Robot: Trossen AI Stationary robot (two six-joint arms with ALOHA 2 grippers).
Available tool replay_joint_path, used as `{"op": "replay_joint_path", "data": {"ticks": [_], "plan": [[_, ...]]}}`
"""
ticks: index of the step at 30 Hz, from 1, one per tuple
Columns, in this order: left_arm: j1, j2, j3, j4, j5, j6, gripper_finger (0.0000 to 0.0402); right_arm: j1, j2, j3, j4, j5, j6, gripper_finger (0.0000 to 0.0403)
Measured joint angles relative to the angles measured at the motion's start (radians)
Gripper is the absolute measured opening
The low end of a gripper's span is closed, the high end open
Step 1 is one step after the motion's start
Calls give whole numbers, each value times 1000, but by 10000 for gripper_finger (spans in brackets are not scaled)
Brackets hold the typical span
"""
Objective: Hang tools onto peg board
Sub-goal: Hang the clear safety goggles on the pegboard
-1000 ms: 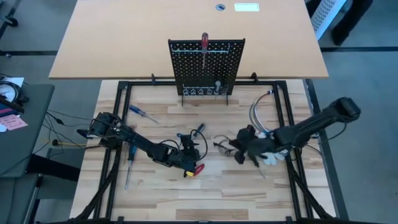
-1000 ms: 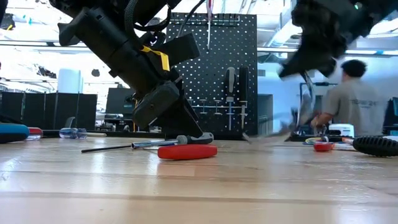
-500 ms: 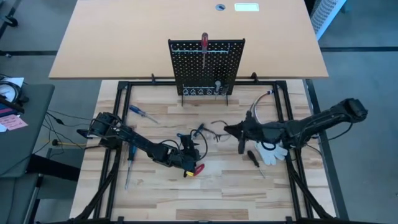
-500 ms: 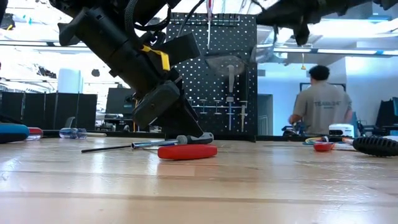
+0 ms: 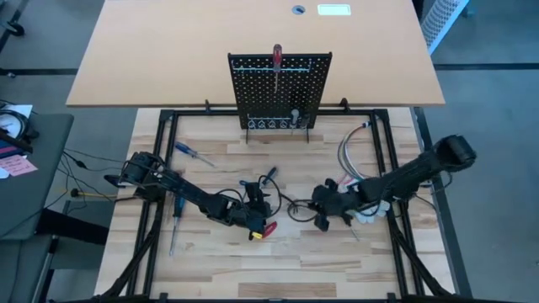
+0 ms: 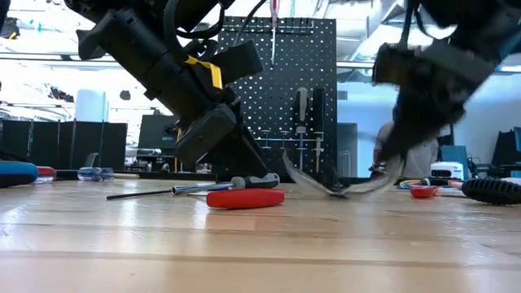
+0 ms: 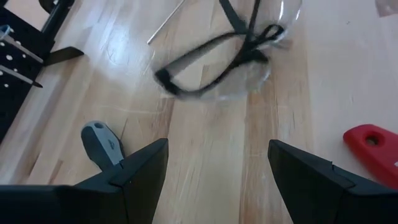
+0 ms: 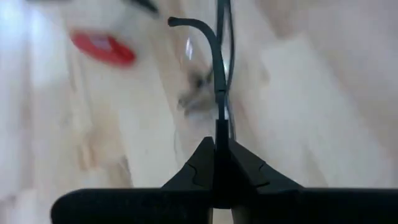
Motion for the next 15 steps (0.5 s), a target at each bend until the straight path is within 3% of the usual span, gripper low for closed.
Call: {"op": "replay_joint_path", "data": {"ticks": [7, 15], "plan": [[0, 0, 0, 3, 0, 0, 271, -23, 123, 25, -22, -84, 15, 43], [0, 0, 0, 4, 0, 2, 271, -38, 72, 150, -267, -104, -89, 119]]}}
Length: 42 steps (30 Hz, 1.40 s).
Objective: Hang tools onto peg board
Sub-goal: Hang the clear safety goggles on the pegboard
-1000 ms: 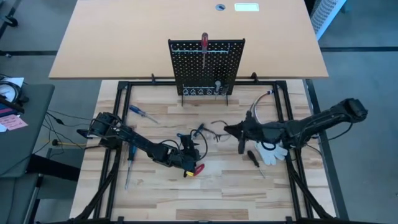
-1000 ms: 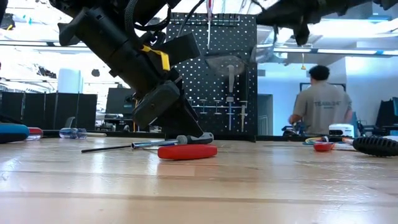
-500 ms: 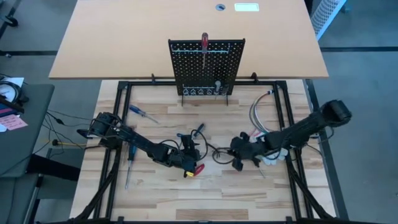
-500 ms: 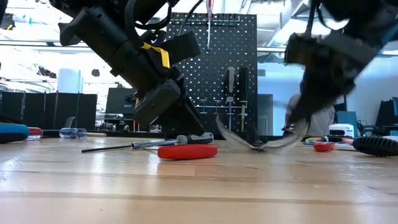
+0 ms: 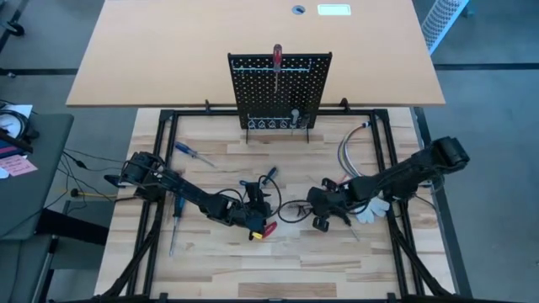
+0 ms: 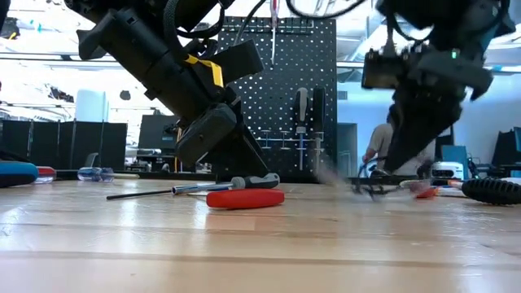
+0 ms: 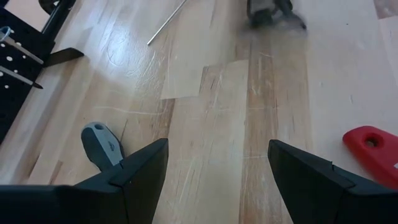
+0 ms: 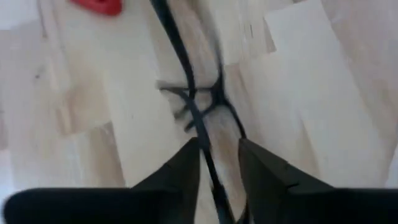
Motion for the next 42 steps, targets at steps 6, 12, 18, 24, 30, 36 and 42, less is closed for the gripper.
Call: {"op": "replay_joint_path", "data": {"ticks": [6, 12, 18, 24, 30, 36, 42], "plan": [[-2, 0, 0, -3, 1, 3, 271, 3, -30, 83, -134, -16, -94, 183], [-2, 0, 0, -6, 3, 0, 271, 6, -33, 161, -249, -48, -208, 211], [-2, 0, 0, -6, 3, 1, 271, 27, -34, 195, -356, -49, -219, 205], [-2, 0, 0, -13, 23, -2, 271, 71, -61, 155, -392, -46, -89, 179], [-2, 0, 0, -12, 32, -1, 271, 75, -61, 89, -299, -43, -44, 149], [-2, 0, 0, -9, 32, -2, 271, 73, -61, 72, -250, -45, -42, 119], [-2, 0, 0, -8, 32, -1, 271, 72, -61, 71, -251, -46, -16, 86]]}}
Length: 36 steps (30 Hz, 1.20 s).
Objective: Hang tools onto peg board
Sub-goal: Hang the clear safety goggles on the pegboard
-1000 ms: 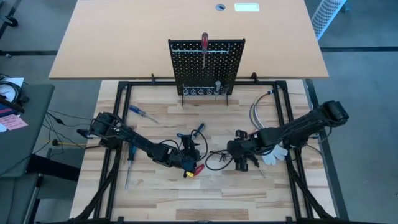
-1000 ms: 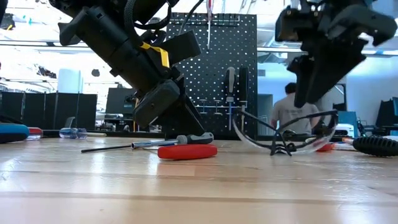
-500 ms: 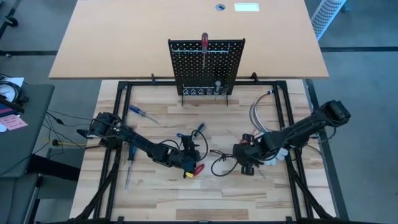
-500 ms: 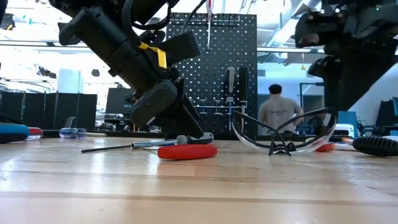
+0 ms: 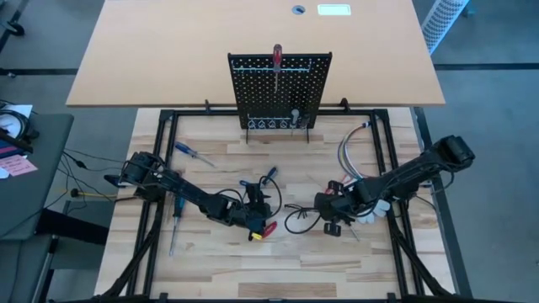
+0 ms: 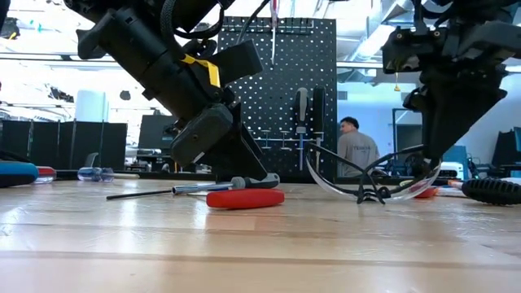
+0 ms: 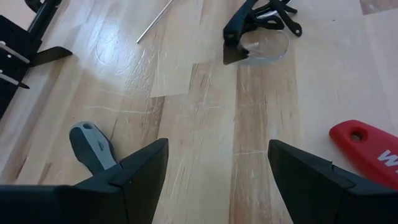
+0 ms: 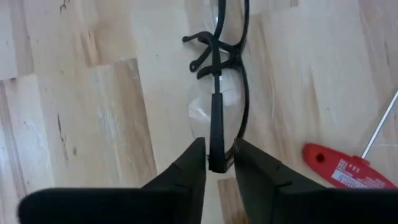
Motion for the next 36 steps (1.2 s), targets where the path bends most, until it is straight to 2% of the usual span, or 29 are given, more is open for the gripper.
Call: {"op": "replay_joint_path", "data": {"ticks": [4, 7, 16, 20, 26, 31, 36], "plan": [[0, 0, 0, 0, 0, -2, 271, 1, 0, -7, 2, -3, 25, 46], [0, 0, 0, 0, 0, 0, 271, 2, -1, -59, 39, -54, 32, 17], [0, 0, 0, -2, 0, -1, 271, 10, -1, -175, 308, -24, 71, 16], [0, 0, 0, -2, 0, 0, 271, 17, -13, -177, 317, 42, 68, 16], [-4, 0, 0, -11, 0, -1, 271, 52, -109, -240, 328, 217, 101, 16], [-10, 0, 0, -10, 0, 0, 271, 55, -208, -332, 488, 267, 121, 16], [-9, 0, 0, -11, 0, 1, 271, 50, -287, -365, 582, 342, 40, 16]]}}
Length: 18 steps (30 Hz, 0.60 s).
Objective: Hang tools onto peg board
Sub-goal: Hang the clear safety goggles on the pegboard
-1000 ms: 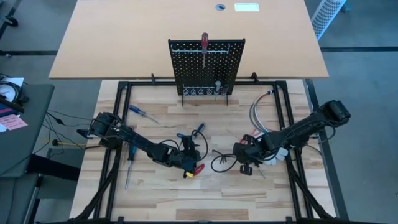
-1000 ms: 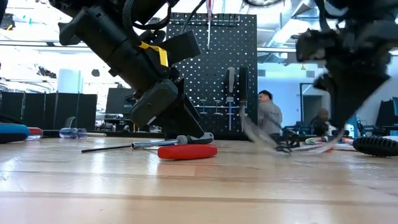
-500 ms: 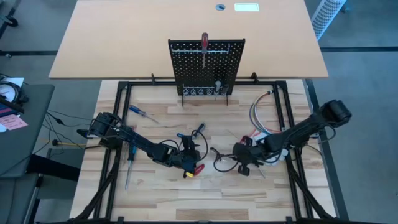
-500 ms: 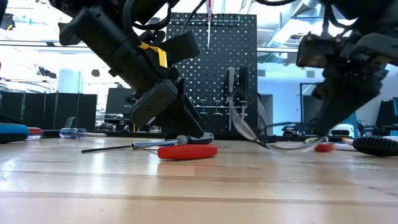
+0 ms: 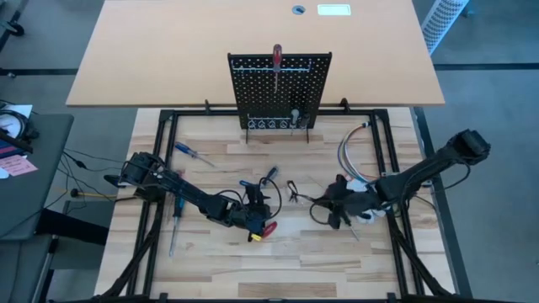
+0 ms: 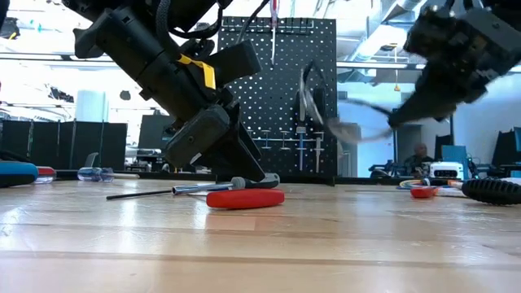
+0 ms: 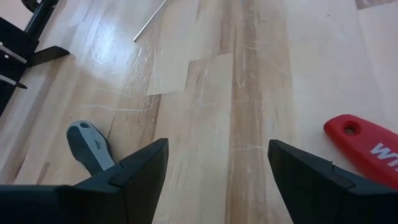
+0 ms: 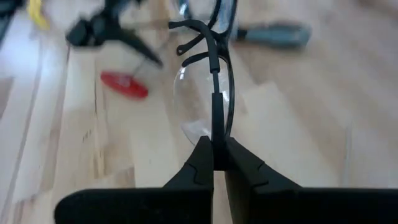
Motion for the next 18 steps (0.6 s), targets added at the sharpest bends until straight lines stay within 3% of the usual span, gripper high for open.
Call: {"op": "replay_joint_path", "data": {"ticks": [3, 9, 14, 18], "plan": [[0, 0, 0, 0, 0, 0, 271, -46, -84, 0, 32, 51, -81, 16], [0, 0, 0, 6, 0, 2, 271, -205, -260, 0, 302, 42, -343, 16], [0, 0, 0, 13, 0, 8, 271, -448, -355, 0, 438, -195, -412, 16], [2, 0, 0, 18, 0, 8, 271, -673, -319, 0, 511, -514, -305, 16]]}}
